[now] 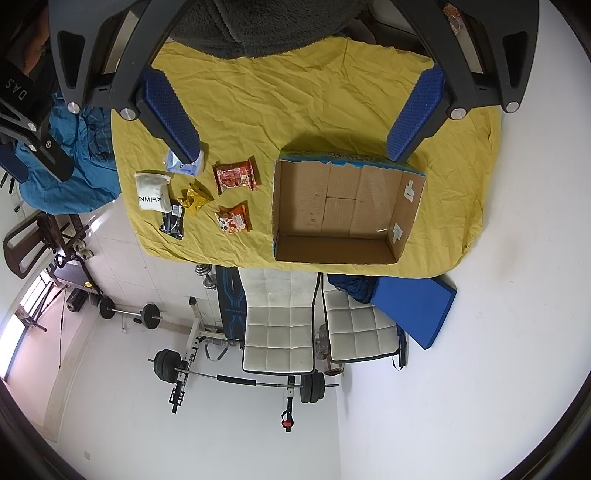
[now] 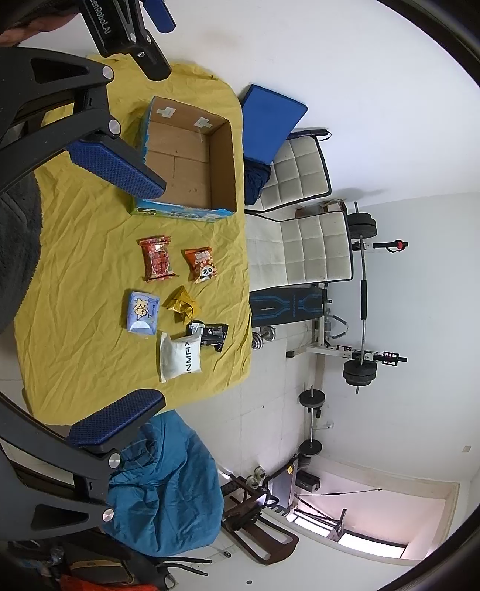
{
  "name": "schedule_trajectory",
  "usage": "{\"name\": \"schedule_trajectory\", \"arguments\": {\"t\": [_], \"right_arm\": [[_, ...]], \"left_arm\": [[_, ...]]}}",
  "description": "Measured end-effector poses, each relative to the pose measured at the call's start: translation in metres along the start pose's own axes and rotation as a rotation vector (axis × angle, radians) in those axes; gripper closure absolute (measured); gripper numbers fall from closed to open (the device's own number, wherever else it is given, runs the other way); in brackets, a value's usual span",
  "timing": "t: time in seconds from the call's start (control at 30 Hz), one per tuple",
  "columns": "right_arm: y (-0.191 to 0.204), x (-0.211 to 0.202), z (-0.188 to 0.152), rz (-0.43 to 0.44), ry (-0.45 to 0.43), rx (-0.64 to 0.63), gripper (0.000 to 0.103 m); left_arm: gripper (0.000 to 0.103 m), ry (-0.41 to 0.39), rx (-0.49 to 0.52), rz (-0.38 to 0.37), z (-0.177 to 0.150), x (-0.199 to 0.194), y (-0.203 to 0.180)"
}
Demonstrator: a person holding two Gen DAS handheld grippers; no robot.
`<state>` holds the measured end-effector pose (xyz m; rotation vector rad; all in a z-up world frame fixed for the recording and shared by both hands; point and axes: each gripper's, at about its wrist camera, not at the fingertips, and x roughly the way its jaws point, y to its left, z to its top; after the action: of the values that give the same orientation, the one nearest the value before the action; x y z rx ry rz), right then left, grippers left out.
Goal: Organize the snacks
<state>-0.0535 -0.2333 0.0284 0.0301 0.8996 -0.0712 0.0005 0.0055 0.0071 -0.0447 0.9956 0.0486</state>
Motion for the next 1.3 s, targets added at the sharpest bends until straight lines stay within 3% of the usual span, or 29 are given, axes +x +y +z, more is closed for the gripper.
{"name": "schedule_trajectory", "arguments": {"t": [0.43, 0.6, 0.77, 0.9, 1.07, 1.13, 1.2, 1.3], "right_arm": [[-0.007, 0.02, -0.001, 0.007, 0.039, 0.016, 0.0], [-0.034, 0.055, 0.001, -0.048, 0.093, 0.049, 0.0], [-0.087, 0.125, 0.001, -0.076, 0.21, 0.089, 0.0], [-0.118, 0.212, -0.007, -0.034, 0.356, 0.036, 0.0], [-0.143, 0.325, -0.027, -0.066, 0.507, -0.058, 0.0], [-0.153, 0.363, -0.031, -0.078, 0.559, -0.068, 0.0], [-0.165, 0.393, -0.032, -0.062, 0.591, -0.065, 0.0], [-0.177, 0.427, -0.029, -0.055, 0.616, -0.075, 0.0]], "left_arm": [[0.0, 0.008, 0.001, -0.007, 0.0, 0.005, -0.002], [0.0, 0.033, 0.052, -0.026, 0.012, 0.04, -0.022], [0.0, 0.108, 0.213, -0.023, 0.026, 0.114, -0.065], [0.0, 0.214, 0.36, -0.03, 0.025, 0.193, -0.103], [0.0, 0.36, 0.556, -0.002, 0.007, 0.3, -0.152], [0.0, 0.43, 0.611, -0.025, 0.0, 0.332, -0.161], [0.0, 0.523, 0.673, -0.037, -0.011, 0.372, -0.169], [0.0, 0.572, 0.767, -0.017, -0.021, 0.407, -0.177]]}}
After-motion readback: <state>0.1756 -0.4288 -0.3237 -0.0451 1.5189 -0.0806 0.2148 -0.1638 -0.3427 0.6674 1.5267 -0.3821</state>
